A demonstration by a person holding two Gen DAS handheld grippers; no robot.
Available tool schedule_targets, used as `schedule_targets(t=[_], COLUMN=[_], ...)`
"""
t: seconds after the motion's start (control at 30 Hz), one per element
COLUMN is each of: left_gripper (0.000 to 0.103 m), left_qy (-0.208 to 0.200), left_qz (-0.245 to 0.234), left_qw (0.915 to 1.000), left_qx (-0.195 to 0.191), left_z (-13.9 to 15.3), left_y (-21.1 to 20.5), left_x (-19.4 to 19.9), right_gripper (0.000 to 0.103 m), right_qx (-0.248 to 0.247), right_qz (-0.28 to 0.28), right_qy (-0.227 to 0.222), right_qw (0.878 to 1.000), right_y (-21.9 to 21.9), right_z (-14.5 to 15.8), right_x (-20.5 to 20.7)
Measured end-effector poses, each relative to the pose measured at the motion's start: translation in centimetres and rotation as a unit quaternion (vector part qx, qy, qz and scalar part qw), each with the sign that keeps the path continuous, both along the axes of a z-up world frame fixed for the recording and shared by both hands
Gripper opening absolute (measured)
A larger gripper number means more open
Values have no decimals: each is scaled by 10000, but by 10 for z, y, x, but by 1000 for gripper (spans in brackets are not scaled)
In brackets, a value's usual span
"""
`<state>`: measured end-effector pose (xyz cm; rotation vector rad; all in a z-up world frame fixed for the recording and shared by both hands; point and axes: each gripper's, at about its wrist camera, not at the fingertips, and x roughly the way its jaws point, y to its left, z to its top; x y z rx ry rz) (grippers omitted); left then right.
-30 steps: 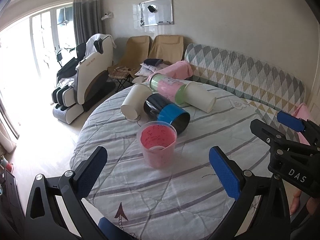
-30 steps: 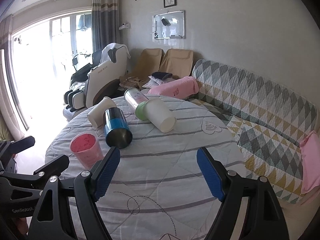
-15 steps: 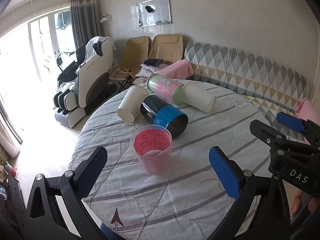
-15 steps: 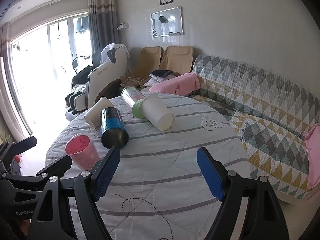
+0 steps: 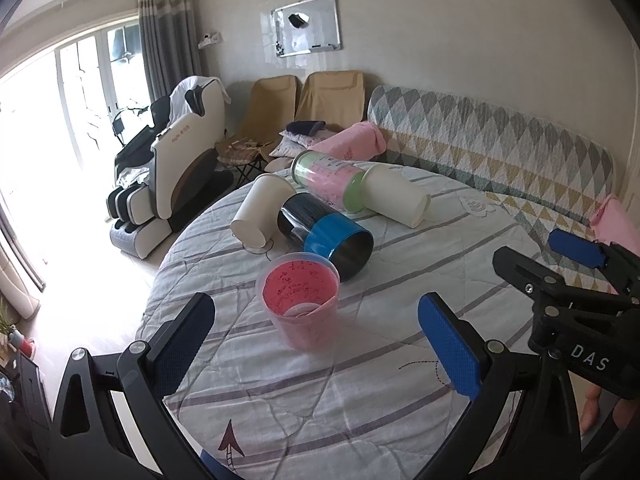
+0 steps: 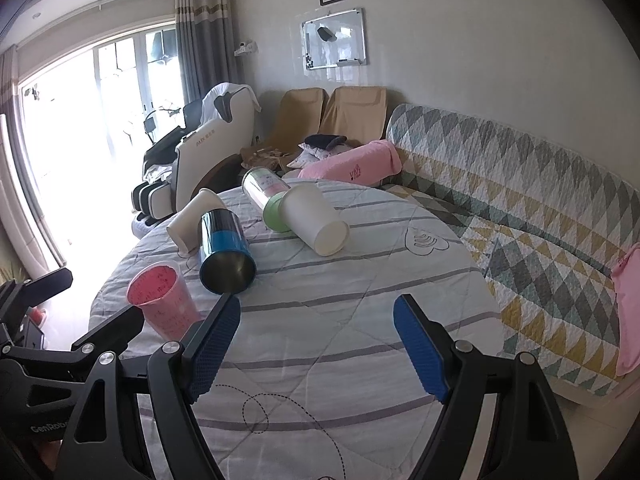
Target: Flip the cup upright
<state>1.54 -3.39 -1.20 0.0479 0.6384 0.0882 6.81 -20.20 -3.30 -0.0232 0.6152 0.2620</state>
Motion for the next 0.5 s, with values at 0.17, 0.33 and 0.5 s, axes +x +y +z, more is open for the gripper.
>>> schedule_targets(t=[0.17,0.33,0.5], left_gripper=[103,103,103], left_qy=[0,5,17], left_qz=[-7,16,62], left_qw=[10000,10000,10000], left_qx=[-10,7,6], left_z=[0,0,-2], left_y=[-1,-1,1], left_x=[2,2,2], right_gripper=[80,80,80], right_qx=[-20,-28,-37], right_qz=[-4,-5,2], right_qy=[52,55,57], right_qw=[10000,10000,10000], right_y=[1,2,3], right_z=[-3,-3,-3], right_x=[2,1,0])
